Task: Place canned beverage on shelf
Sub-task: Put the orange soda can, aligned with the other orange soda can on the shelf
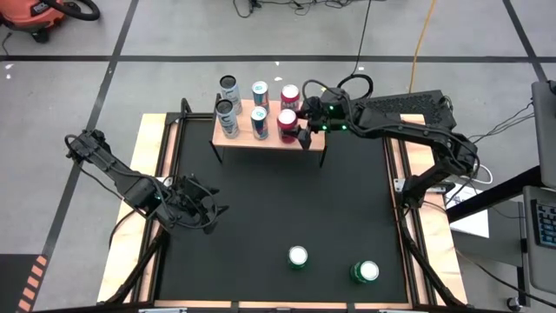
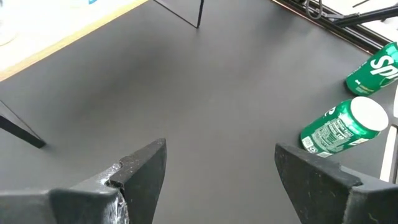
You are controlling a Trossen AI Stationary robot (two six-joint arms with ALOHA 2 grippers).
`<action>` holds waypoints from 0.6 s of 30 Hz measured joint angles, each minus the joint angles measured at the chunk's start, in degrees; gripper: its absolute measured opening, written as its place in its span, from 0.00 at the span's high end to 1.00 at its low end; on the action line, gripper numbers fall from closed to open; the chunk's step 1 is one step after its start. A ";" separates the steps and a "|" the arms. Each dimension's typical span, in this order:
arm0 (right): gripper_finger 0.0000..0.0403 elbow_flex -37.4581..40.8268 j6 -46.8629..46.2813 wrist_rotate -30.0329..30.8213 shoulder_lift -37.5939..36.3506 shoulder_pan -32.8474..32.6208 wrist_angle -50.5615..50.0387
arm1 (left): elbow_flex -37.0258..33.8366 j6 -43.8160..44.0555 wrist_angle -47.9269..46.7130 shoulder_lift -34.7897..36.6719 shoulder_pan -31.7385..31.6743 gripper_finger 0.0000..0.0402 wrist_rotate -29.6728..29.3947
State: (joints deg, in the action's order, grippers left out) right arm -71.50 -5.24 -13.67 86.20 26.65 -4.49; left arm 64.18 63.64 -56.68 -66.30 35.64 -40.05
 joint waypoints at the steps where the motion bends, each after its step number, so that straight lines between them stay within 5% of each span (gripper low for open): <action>1: 0.30 -0.01 0.05 0.03 0.18 0.03 0.06 | 0.00 0.00 -0.11 -0.02 -0.02 0.26 0.00; 18: 0.30 -0.01 1.42 0.18 1.55 0.42 -0.38 | 0.00 0.39 -0.94 -0.01 -0.02 0.26 0.39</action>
State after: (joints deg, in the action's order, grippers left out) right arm -71.50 -3.81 -13.49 87.74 27.07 -4.86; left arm 64.18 64.03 -57.63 -66.31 35.62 -39.66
